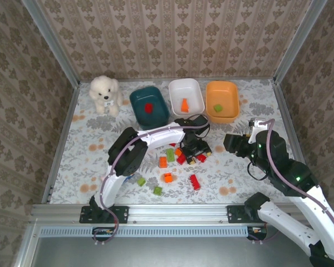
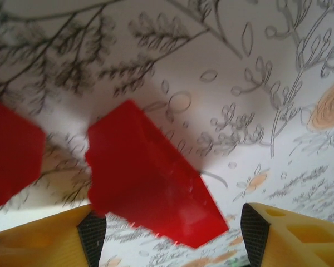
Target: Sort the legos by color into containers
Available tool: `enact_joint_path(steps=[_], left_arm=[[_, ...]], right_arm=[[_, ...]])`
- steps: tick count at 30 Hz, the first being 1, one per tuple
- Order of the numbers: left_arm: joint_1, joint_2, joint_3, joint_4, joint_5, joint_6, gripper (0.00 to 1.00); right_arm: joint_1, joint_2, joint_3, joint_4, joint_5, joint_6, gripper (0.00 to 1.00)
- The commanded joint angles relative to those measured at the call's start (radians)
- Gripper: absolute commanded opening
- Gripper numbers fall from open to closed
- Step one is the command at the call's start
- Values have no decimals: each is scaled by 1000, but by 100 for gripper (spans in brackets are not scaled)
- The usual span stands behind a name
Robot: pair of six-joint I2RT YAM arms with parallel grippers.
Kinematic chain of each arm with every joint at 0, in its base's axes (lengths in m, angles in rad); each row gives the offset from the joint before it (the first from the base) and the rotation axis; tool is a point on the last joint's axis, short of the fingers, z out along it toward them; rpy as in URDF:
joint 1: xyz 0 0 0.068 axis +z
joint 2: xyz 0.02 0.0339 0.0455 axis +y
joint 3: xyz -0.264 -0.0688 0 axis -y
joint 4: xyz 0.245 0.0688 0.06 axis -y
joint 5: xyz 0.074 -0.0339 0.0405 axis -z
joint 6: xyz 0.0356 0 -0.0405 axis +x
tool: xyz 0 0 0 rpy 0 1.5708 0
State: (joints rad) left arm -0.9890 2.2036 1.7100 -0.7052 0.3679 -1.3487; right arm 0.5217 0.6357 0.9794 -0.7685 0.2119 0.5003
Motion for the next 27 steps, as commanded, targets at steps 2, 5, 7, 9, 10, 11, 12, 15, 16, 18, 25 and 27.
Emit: enact_joint_path(steps=[2,5,7,9,10,11,12,15,16,18,25,27], left_arm=[[1,50,52,-36,-38,-48,60],[5,55,47,-26,-37,-52,43],[8,53,51,-22,-34,-41,31],[12,44,60,-30,-37,-22,23],[16,35,70,-44,-47,-6,20],[18,22,84,-66,-65,17,19],[24,10,102,-93,-86,40,19],[63,-48,137,-168,-162,121,18],[84,-74,135,-184,-188,149,18],[139,-126,124,-207,-229,204,18],[368,-148,192,-259,-219,453,18],[436,-96,257,-281,-186,513,18]], right_arm=[[5,-10,6,-22,27,-14,73],[4,-6,6,-19,22,-12,73],[4,-2,4,-13,16,-13,73],[4,2,4,-3,5,-18,73],[4,5,4,6,-5,-23,73],[4,8,7,13,-14,-28,73],[3,14,11,20,-22,-34,73],[4,42,38,26,-40,-53,73],[4,51,50,26,-46,-58,73],[5,72,63,35,-63,-66,73],[4,176,78,89,-157,-64,73],[5,218,88,100,-189,-53,73]])
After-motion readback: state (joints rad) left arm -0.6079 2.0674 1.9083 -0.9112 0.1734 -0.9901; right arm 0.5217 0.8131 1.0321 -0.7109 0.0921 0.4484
